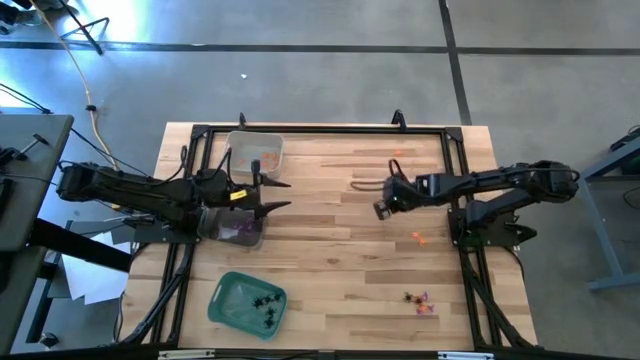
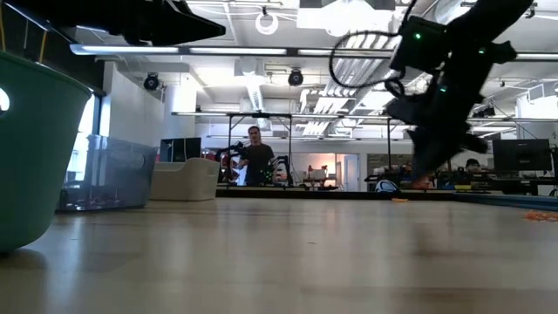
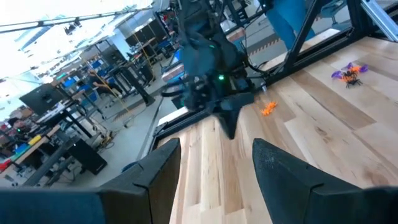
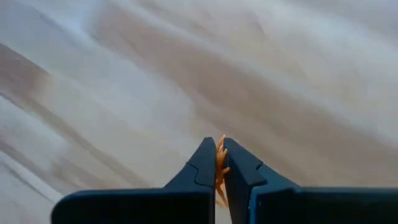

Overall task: Sort Halloween decoration
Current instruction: Put the middle right orange spider into the gray bin

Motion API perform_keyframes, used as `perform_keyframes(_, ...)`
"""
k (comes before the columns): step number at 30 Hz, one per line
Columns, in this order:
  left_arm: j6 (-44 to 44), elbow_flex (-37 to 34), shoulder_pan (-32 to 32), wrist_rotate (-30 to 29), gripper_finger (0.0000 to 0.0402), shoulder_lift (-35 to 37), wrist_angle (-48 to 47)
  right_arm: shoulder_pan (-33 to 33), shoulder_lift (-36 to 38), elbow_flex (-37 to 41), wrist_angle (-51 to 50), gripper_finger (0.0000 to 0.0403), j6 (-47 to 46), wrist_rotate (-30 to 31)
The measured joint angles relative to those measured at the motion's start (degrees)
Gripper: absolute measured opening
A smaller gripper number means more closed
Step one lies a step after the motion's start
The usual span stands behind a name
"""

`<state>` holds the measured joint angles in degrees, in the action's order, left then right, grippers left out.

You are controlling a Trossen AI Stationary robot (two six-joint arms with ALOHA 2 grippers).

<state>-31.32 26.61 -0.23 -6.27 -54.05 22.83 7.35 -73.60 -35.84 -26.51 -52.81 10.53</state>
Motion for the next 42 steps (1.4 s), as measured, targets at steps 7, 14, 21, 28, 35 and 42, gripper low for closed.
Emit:
perform_keyframes(7,1.1,0.0,0.3,0.0,0.0186,3.5,-5.5,6.3,-0.2,-2.5,20.5,0.0003,12.4,-2.6)
perform_keyframes(14,2.2,0.0,0.3,0.0,0.0186,6.4,-9.7,11.1,-7.6,-9.7,27.2,0.0003,22.5,-8.0)
perform_keyframes(21,2.7,0.0,0.3,0.0,0.0186,9.8,-14.3,14.3,-23.6,-25.5,27.2,0.0003,32.9,-10.4)
perform_keyframes(28,4.7,0.0,0.3,-0.1,0.0186,13.9,-21.6,15.6,-38.2,-45.6,27.2,0.0003,39.3,-18.5)
perform_keyframes(35,4.2,0.0,0.3,-0.1,0.0186,17.4,-26.6,15.6,-49.7,-62.4,25.3,0.0003,41.3,-24.5)
perform_keyframes(42,4.3,0.0,0.2,-0.1,0.0186,20.2,-30.7,15.6,-58.2,-73.0,22.4,0.0003,41.3,-25.7)
